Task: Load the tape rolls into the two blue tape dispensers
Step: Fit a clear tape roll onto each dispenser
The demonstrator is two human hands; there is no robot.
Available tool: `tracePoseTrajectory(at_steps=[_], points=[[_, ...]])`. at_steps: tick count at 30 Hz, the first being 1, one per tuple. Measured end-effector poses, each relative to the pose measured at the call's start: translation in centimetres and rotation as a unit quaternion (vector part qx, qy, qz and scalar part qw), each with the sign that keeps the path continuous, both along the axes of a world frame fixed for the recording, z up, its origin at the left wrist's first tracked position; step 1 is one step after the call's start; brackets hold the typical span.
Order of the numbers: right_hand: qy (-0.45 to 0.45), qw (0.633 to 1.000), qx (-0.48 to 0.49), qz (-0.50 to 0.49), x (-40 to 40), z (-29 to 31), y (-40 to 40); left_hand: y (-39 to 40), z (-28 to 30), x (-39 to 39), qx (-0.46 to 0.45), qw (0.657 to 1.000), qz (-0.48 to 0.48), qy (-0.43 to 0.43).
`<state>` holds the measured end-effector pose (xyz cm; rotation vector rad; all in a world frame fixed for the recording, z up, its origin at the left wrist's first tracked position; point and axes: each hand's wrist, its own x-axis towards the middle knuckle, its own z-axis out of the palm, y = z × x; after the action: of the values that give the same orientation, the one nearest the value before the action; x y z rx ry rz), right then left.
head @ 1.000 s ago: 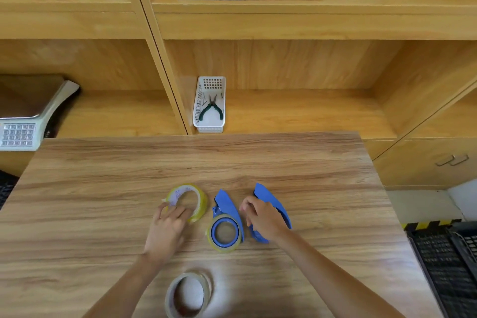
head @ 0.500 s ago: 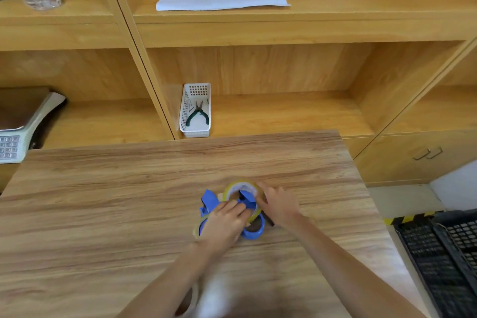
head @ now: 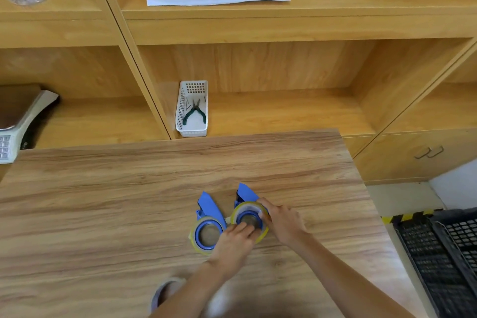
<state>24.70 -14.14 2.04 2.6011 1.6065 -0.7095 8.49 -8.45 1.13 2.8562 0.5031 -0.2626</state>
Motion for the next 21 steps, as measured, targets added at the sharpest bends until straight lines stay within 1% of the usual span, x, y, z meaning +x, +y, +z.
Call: tracePoseTrajectory(at_steps=[4, 9, 17, 21], points=[[0.04, 0.999, 0.009, -0.026, 0.5, -0.5, 0.0, 0.4, -0.6, 0.0, -0.006, 1.0, 0.001, 0.021], [0.055, 0.998, 0.011, -0.033, 0.6, -0.3, 0.3, 0.7, -1.9, 0.0, -0.017, 0.999, 0.013, 0.033], [0.055, 0.997, -0.002, -0.052, 0.4, -1.0, 0.6, 0.8, -2.6, 0.7, -0.054, 0.998, 0.027, 0.005], [0.049, 0.996, 0.008, -0.08, 0.5, -1.2, 0.6, 1.0, -3.5, 0.5, -0.052, 0.998, 0.019, -0.017]])
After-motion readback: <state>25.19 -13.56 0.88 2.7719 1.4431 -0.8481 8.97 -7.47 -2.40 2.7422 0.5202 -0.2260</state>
